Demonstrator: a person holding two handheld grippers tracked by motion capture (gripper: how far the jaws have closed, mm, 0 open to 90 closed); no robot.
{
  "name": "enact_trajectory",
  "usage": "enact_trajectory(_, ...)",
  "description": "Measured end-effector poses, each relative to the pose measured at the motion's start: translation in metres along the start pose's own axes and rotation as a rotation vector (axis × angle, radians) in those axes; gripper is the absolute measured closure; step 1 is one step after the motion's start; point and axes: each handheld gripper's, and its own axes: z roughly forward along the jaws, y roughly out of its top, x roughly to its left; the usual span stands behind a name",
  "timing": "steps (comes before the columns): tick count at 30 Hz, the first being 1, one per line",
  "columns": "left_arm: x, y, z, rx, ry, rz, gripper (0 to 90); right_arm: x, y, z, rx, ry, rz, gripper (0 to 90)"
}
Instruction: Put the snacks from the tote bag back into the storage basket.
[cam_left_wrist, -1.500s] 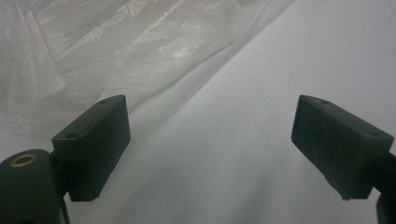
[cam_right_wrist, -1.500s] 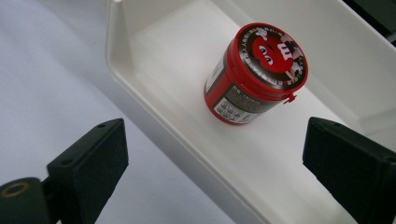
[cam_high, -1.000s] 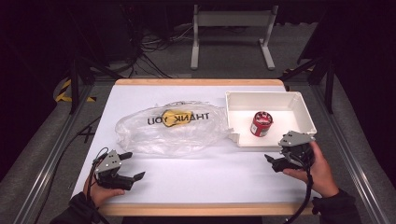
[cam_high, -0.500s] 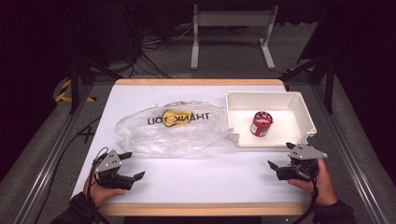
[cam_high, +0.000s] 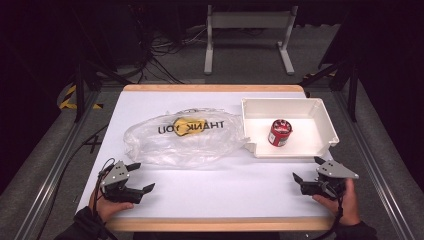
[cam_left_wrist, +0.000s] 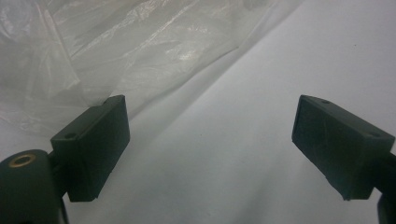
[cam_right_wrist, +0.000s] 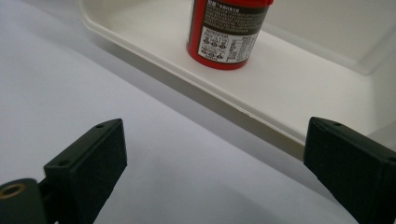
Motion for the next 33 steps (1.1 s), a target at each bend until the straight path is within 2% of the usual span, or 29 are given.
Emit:
enact_trajectory(5, -0.0007, 0.0000, -0.0004, 0.000, 0.000, 0.011, 11.9, -0.0021, -0.0007, -0.0013, -0.014, -0.008, 0.028, 5.9)
enact_trajectory(14, -0.0004, 0.0007, 0.0008, 0.011, -0.001, 0.011, 11.4, 0.0009, -0.0008, -0.0017, -0.019, -0.021, 0.000, 6.9)
enact_trajectory(17, 0.0001, 0.0006, 0.0015, 0.012, -0.001, -0.003, 11.3, 0.0009, -0.0009, -0.0016, -0.019, -0.022, 0.001, 6.4)
enact_trajectory(28, 0.0000, 0.0006, 0.0008, 0.009, 0.003, 0.006, 11.3, 0.0015, -0.0004, -0.0006, -0.008, -0.022, -0.005, 6.2)
enact_trajectory(33, 0.0002, 0.0007, 0.0013, 0.012, -0.001, -0.003, 11.1, 0.0021, -0.0003, 0.0000, -0.005, -0.023, -0.012, 6.2)
